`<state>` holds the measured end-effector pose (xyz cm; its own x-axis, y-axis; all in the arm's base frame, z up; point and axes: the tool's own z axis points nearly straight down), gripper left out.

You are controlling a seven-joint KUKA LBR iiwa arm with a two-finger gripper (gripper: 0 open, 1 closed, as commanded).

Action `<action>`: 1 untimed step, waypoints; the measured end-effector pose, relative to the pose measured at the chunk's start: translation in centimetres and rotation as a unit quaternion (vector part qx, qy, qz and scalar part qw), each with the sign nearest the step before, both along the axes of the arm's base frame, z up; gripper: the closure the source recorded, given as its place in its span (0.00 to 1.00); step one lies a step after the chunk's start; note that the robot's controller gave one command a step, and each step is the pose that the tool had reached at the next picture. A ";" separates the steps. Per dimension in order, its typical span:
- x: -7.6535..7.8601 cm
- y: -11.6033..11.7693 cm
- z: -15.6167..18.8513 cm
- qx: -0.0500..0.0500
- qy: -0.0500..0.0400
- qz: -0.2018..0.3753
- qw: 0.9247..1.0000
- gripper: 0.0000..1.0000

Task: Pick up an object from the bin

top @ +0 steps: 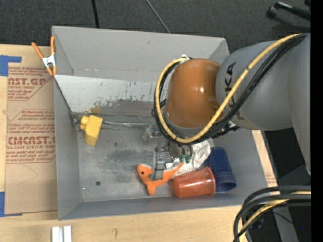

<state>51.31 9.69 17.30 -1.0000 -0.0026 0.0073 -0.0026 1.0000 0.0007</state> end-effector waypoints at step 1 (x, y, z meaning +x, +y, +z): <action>0.2 0.0 0.4 0.001 -0.004 -0.001 1.000 0.00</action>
Offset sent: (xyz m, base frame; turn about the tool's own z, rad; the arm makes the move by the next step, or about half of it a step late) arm -0.0264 -0.0637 -0.1008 -0.0268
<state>51.49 9.65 17.74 -1.0000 -0.0010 -0.0005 -0.0010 1.0000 0.0018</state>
